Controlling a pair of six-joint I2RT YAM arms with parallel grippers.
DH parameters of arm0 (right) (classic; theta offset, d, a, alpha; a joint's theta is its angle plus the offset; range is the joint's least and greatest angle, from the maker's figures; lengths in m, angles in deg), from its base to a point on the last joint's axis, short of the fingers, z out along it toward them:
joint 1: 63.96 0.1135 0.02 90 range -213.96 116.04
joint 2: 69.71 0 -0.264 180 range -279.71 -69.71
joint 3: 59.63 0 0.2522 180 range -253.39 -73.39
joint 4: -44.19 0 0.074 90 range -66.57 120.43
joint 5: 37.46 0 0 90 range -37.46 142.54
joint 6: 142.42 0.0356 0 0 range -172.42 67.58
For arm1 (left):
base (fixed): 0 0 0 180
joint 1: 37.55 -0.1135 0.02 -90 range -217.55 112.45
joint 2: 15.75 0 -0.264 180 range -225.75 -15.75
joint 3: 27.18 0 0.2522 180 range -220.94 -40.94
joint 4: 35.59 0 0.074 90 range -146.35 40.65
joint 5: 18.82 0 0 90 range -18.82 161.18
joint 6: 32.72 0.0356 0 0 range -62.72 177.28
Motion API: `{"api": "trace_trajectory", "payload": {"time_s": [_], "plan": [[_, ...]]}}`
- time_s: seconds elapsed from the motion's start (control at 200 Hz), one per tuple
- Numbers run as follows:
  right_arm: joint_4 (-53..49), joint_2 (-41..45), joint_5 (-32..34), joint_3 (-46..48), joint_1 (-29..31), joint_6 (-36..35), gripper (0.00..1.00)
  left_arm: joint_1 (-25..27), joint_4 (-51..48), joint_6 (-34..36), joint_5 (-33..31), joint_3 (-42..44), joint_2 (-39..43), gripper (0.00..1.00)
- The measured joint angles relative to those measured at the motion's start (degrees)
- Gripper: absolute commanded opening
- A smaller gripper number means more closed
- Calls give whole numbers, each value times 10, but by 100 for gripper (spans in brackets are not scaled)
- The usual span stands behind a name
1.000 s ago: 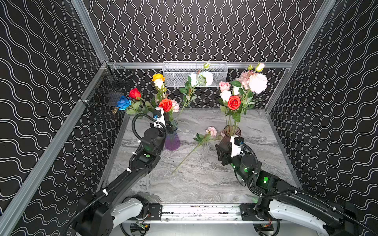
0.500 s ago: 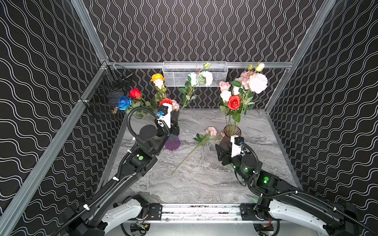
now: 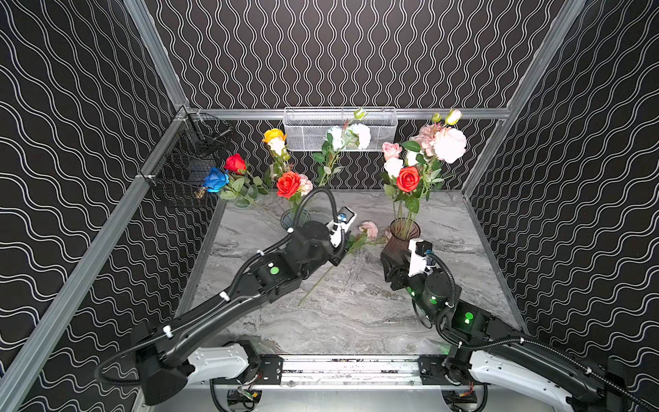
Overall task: Arrange the flowers into the vase
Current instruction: 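Open the left gripper and move it down toward the pink rose stem, then close the left gripper on the pink rose stem and lift it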
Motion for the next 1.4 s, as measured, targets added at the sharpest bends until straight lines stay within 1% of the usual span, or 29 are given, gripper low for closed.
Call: {"api": "trace_trajectory", "payload": {"time_s": [0.08,0.265,0.48,0.581,0.661,0.836,1.226,1.401], "plan": [[-10,8,7,3,0,3,65,0,-21,-7,0,-1,-50,43],[-21,22,18,6,0,7,65,-8,-49,-19,23,-1,-158,45],[-30,31,24,8,0,6,65,-64,-66,-47,77,-6,-260,45],[-33,32,24,8,0,6,65,-73,-75,-59,96,-19,-302,44],[-33,28,24,11,0,6,65,-80,-76,-60,115,-23,-324,43],[-33,17,23,11,0,6,65,-94,-74,-61,117,-32,-352,41],[-33,7,23,12,0,6,65,-123,-42,-59,119,-74,-407,41],[-33,4,24,12,0,6,65,-139,-33,-59,129,-88,-436,38]]}}
